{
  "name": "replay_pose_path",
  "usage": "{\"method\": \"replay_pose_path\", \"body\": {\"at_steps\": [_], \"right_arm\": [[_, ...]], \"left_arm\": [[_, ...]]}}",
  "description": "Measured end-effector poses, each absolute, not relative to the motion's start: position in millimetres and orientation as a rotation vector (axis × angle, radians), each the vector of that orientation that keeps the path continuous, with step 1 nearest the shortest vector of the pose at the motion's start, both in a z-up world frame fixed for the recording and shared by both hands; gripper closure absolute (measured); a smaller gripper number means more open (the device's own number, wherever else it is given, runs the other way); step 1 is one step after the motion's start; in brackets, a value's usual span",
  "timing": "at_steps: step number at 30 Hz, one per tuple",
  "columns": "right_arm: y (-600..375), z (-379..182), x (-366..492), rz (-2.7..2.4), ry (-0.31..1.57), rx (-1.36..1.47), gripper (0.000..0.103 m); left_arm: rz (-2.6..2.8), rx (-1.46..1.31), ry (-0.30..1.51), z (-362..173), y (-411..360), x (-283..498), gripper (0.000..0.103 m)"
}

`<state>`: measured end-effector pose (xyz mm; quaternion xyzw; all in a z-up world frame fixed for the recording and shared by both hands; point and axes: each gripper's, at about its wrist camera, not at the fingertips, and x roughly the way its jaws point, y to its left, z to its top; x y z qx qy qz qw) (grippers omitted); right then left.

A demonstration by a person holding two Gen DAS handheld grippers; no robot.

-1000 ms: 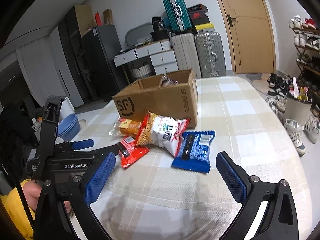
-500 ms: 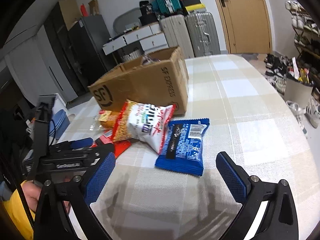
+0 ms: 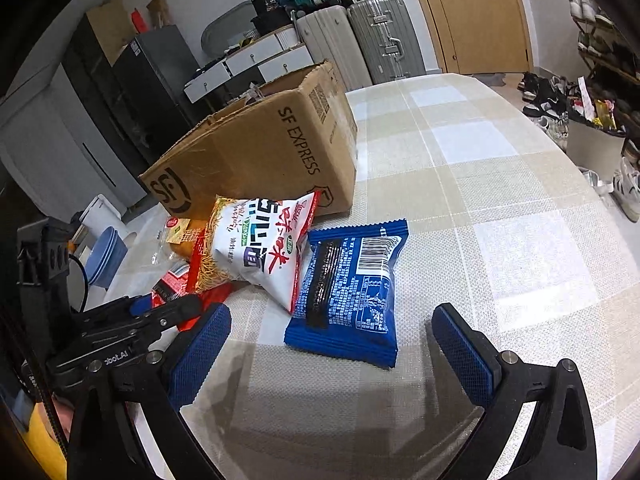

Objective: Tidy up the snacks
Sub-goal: 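Grasp the red wrapped snack pack with the left gripper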

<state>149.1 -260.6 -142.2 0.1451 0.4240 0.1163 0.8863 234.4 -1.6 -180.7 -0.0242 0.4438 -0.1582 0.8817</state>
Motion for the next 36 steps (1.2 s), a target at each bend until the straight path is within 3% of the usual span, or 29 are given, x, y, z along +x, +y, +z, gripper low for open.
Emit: {"method": "replay_pose_path", "body": {"at_steps": [10,18,29,36], "right_arm": [[-255,-146,174,0.187,0.945,0.214,0.001],[-244,-146,177,0.197,0.969,0.124,0.024],[-264,-146,170,0.226,0.948,0.267,0.043],[-258,-145,168,0.190,0.959,0.169,0.055]], "left_arm": [[-0.339,-0.070,0.934,-180,2,221,0.063],[-0.338,-0.087,0.939,-182,7,217,0.063],[-0.334,-0.086,0.937,-187,11,210,0.063],[-0.332,-0.086,0.937,-187,9,207,0.062]]}}
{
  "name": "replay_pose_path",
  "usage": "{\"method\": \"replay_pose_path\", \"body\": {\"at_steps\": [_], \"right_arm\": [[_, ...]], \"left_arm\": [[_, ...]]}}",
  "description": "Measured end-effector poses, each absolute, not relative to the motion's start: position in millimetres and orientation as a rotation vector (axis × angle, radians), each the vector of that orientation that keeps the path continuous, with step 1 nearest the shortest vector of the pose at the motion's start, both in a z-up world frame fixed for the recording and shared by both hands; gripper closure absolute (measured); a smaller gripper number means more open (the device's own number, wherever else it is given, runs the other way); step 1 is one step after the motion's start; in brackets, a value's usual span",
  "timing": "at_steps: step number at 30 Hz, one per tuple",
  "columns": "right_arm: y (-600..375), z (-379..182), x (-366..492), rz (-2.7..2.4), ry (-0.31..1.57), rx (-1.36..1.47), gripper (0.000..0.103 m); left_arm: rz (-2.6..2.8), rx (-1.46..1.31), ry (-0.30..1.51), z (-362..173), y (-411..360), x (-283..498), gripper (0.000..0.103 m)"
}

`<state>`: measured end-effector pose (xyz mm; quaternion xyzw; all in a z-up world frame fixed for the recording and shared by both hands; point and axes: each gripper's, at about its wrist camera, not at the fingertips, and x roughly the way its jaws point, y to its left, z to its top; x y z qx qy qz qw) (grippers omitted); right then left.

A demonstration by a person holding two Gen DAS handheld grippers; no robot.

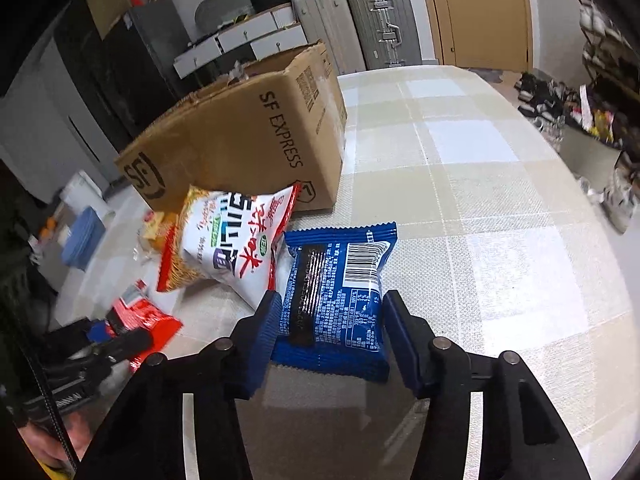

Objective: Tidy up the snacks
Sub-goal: 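Grasp the red wrapped snack pack with the left gripper, then lift the red pack with the left gripper while the right gripper grasps the blue biscuit pack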

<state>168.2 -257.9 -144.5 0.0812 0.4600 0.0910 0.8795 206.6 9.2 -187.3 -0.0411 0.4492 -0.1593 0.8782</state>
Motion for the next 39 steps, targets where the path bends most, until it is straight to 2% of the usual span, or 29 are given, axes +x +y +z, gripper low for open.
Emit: {"method": "replay_pose_path", "body": {"at_steps": [5,21,39], "right_arm": [[-241,-145,164,0.149,0.966,0.049,0.058],[-270,-133,131,0.215,0.910,0.241,0.061],[-248,-44,56,0.475,0.676,0.341,0.061]], "left_arm": [[-0.330,-0.084,0.942,-187,10,206,0.062],[-0.332,-0.077,0.933,-178,6,191,0.062],[-0.310,-0.069,0.822,-105,11,131,0.062]]}}
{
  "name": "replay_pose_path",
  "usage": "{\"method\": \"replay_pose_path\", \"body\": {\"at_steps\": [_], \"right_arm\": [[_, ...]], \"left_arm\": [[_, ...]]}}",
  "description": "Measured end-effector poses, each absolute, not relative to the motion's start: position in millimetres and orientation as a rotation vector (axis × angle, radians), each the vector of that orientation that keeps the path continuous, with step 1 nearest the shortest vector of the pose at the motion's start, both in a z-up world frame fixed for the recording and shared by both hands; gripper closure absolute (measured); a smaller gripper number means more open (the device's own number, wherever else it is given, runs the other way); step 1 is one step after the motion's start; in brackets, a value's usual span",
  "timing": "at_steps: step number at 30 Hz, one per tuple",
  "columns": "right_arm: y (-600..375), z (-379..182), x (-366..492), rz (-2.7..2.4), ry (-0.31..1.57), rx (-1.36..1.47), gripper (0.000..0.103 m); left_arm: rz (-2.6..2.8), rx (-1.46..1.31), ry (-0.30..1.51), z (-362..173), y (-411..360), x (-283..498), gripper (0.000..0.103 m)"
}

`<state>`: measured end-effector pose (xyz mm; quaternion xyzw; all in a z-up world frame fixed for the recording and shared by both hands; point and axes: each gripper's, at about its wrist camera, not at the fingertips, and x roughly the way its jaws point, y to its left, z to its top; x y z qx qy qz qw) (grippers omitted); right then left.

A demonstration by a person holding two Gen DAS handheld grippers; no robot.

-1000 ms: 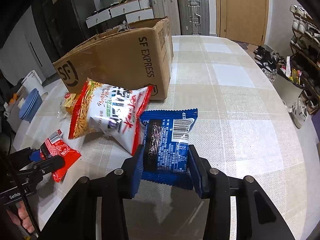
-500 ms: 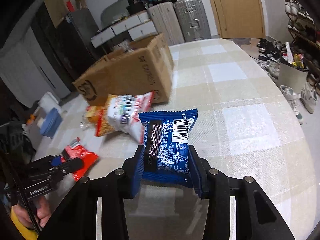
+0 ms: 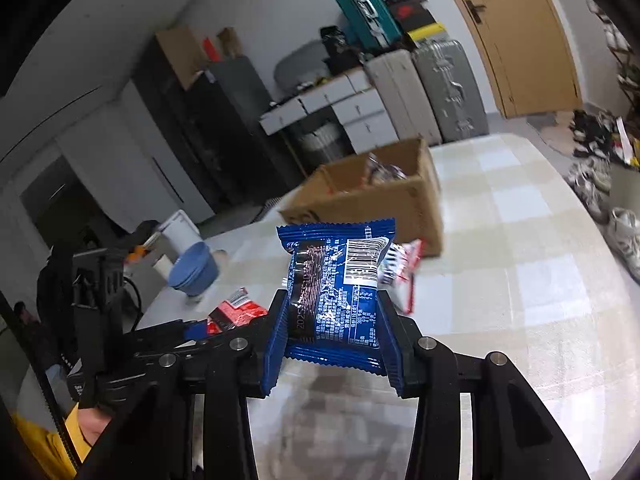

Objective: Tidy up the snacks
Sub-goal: 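Lift the red pack with the left gripper while the right gripper grasps the blue biscuit pack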

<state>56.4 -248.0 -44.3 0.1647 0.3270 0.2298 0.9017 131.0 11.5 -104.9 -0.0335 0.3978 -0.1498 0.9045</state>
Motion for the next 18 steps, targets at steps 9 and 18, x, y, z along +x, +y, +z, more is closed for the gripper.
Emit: {"method": "replay_pose_path", "body": {"at_steps": [9,18], "right_arm": [[-230,-28,29,0.532,0.635,0.321,0.061],[-222,-28,21,0.544,0.639,0.305,0.061]], "left_arm": [[-0.317,-0.092,0.754,-68,18,101,0.062],[-0.357,-0.127,0.745,-51,23,81,0.062]]}}
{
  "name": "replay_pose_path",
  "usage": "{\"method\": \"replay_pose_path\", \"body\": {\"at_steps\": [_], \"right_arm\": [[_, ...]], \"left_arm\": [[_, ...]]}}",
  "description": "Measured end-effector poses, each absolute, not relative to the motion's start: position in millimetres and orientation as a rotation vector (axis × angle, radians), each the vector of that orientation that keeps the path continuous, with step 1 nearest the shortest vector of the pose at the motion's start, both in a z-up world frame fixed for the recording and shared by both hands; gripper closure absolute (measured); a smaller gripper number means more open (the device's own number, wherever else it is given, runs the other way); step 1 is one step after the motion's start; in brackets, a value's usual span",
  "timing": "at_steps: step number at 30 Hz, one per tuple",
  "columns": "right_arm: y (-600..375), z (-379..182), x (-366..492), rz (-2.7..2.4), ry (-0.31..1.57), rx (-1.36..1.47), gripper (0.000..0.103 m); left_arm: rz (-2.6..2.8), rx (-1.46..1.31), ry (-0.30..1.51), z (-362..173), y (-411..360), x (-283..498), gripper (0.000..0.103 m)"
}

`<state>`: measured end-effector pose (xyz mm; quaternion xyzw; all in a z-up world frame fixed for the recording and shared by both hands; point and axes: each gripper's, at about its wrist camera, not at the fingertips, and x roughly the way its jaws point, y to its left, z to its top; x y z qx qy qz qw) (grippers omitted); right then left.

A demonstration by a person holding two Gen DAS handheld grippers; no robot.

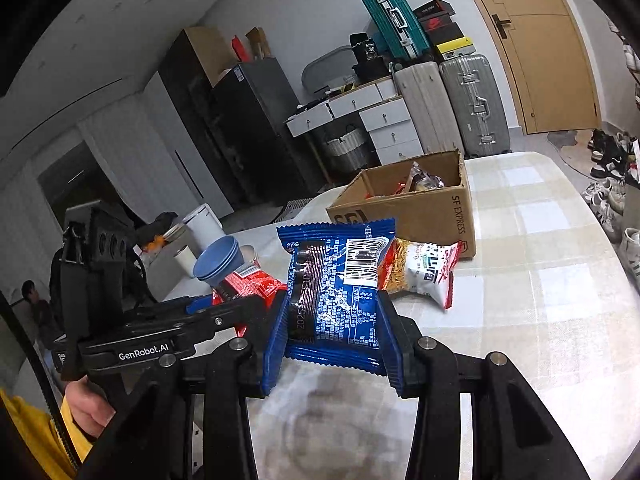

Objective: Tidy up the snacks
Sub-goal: 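Lift the red pack with the left gripper while the right gripper grasps the blue biscuit pack, then carry both packs over the box and lower them inside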

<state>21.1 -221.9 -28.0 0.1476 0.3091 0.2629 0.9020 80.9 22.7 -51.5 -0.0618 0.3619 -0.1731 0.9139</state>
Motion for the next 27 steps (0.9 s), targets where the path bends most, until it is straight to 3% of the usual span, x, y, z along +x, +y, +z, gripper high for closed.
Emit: {"method": "replay_pose_path", "body": {"at_steps": [27], "right_arm": [[-234,-54,45,0.534,0.655,0.372,0.061]], "left_arm": [[-0.309,-0.186,0.843,-96,28,132,0.062]]}}
